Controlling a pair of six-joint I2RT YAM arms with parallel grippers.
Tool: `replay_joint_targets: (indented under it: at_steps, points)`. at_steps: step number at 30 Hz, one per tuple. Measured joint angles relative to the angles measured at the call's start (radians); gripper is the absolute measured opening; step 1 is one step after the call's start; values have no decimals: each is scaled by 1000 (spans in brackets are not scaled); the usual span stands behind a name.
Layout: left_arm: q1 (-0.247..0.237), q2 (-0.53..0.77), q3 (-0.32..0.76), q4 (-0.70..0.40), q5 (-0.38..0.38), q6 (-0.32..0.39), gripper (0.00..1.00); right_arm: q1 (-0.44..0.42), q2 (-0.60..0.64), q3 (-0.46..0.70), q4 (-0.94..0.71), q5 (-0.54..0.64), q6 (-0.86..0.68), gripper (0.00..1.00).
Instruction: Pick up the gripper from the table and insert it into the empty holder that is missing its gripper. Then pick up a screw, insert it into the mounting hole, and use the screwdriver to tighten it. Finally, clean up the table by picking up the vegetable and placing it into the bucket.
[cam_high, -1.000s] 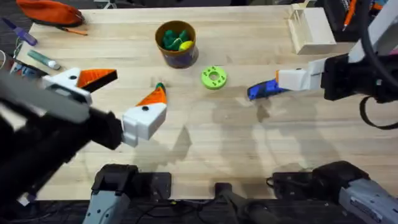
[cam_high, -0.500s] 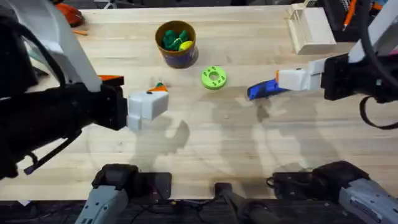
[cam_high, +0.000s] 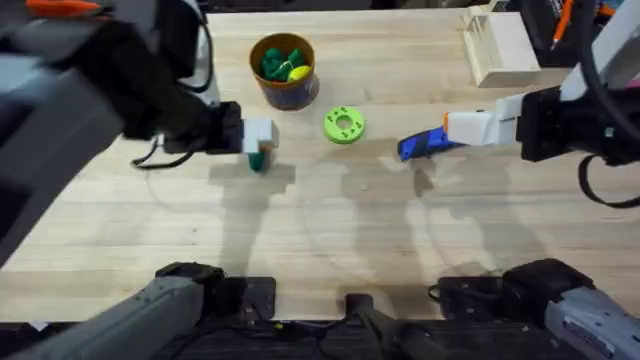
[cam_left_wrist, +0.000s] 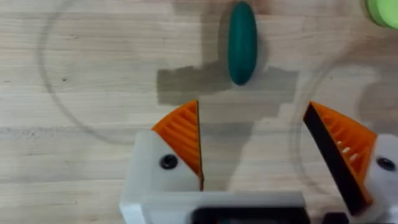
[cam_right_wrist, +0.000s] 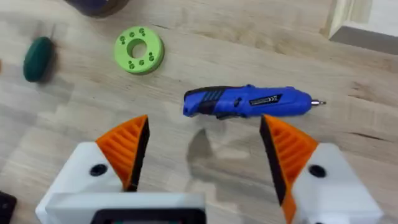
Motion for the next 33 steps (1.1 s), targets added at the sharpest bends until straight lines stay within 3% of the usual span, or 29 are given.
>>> replay_joint_targets:
  at_steps: [5, 11, 18, 21, 25, 27, 29, 31, 33]
  points:
    - [0, 206, 0, 105, -15, -8, 985, 0, 0, 0, 0, 0, 0, 994]
    - [-1, 353, 0, 144, -14, 11, 986, 0, 0, 0, 0, 0, 3, 993]
    - [-3, 430, 0, 194, 13, 16, 988, 0, 0, 0, 0, 0, 4, 992]
    - [-3, 433, 0, 200, 17, 12, 928, 0, 0, 0, 0, 0, 7, 994]
    - [-3, 433, 0, 200, 20, 9, 784, 0, 0, 0, 0, 0, 7, 993]
    - [-3, 433, 0, 201, 20, 8, 646, 0, 0, 0, 0, 0, 7, 993]
    - [-3, 433, 0, 201, 20, 6, 405, 0, 0, 0, 0, 0, 7, 994]
    - [-3, 433, 2, 200, 25, 6, 101, 0, 0, 0, 0, 0, 7, 994]
    - [-3, 432, 5, 201, 28, 8, 23, 0, 0, 0, 0, 0, 7, 994]
